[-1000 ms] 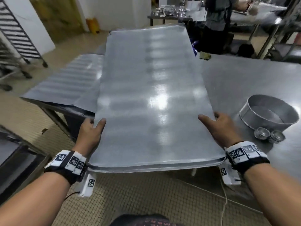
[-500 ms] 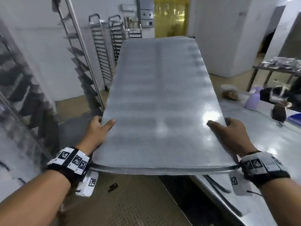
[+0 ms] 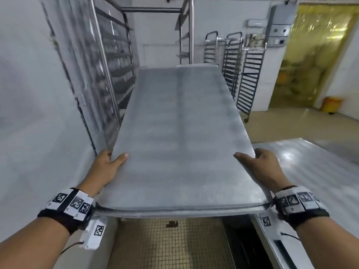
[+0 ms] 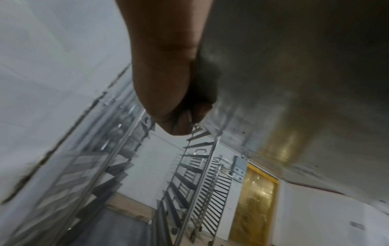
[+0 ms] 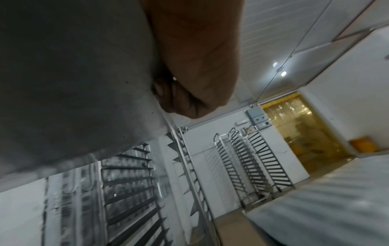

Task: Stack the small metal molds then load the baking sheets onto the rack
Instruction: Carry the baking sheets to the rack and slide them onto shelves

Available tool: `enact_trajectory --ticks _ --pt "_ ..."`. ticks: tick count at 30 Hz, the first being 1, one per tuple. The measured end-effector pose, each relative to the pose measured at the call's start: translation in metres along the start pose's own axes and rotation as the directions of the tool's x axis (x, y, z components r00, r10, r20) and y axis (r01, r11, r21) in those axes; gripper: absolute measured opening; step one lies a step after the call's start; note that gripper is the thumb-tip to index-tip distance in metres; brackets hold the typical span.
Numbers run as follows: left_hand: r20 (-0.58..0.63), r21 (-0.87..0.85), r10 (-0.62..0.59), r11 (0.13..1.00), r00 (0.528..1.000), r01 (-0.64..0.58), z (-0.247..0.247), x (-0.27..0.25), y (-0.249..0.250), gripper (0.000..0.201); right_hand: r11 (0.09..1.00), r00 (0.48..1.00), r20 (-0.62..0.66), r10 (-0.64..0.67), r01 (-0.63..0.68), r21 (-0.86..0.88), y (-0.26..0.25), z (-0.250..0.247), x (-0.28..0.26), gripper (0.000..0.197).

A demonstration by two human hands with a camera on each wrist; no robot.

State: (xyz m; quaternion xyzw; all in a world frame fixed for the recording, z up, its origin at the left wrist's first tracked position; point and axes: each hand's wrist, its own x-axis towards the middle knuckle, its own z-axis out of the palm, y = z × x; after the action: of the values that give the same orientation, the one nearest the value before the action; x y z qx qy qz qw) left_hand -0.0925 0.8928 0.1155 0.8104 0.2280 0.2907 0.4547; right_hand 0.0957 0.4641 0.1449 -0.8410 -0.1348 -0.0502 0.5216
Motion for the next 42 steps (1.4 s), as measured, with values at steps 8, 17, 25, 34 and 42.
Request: enact_trajectory --ticks 8,17,25,34,42 --pt "-0.088 0.029 -0.171 0.984 0.981 0.175 -0.026 -0.088 -0.007 0.018 0.995 0.977 0.212 -0.013 -0.007 0.095 0.019 0.033 -0.015 0.036" --pt "-0.098 0.064 -0.320 0.943 0.942 0.327 -0.028 -0.120 -0.053 0.032 0.989 0.930 0.356 0.094 -0.129 0.076 0.052 0.065 -0.038 0.041" --pt "-0.036 0.119 -0.329 0.936 0.944 0.331 -0.042 -0.064 -0.089 0.043 0.980 0.927 0.357 0.116 -0.165 0.110 0.042 0.098 -0.025 0.030" --pt "0.006 0.149 -0.317 0.938 0.948 0.313 -0.055 0.012 -0.132 0.051 0.975 0.932 0.310 0.187 -0.214 0.057 0.036 0.153 0.014 0.046" --pt "0.033 0.113 -0.331 0.939 0.943 0.325 -0.048 0.080 -0.161 0.051 0.967 0.933 0.264 0.247 -0.253 -0.008 0.033 0.196 0.056 0.047"
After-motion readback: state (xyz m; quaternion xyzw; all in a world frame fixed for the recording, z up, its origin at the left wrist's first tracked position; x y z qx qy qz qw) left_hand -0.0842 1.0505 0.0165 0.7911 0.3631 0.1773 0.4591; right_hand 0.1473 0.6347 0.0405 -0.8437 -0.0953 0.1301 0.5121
